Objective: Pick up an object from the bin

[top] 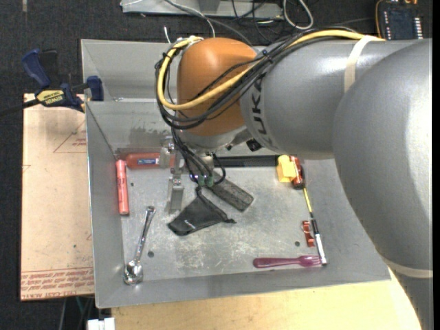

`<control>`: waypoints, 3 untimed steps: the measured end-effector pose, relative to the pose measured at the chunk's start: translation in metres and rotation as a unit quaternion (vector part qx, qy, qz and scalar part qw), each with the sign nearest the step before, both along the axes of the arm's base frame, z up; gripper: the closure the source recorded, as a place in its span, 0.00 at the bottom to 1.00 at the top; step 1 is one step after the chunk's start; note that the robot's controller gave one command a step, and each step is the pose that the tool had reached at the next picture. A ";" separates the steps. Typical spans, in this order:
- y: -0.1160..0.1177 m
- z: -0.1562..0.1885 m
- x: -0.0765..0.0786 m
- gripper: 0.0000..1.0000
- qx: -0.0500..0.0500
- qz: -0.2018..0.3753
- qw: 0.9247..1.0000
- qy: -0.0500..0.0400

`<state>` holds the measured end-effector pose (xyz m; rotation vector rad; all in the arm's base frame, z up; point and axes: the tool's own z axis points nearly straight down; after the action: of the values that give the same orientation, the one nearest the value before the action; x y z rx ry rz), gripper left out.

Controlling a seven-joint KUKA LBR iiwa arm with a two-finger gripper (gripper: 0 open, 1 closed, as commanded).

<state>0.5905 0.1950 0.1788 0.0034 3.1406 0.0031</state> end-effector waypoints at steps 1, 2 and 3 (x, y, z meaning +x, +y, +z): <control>0.000 0.000 0.000 0.00 0.000 0.000 1.000 0.000; -0.002 -0.010 0.000 0.00 0.001 0.043 0.999 -0.004; -0.017 0.031 0.029 0.00 0.000 0.211 0.977 -0.004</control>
Offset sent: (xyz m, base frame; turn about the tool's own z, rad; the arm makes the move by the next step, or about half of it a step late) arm -0.0020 -0.0380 -0.0966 -0.5514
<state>0.6194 0.1781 0.2094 -0.6589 3.0622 0.0027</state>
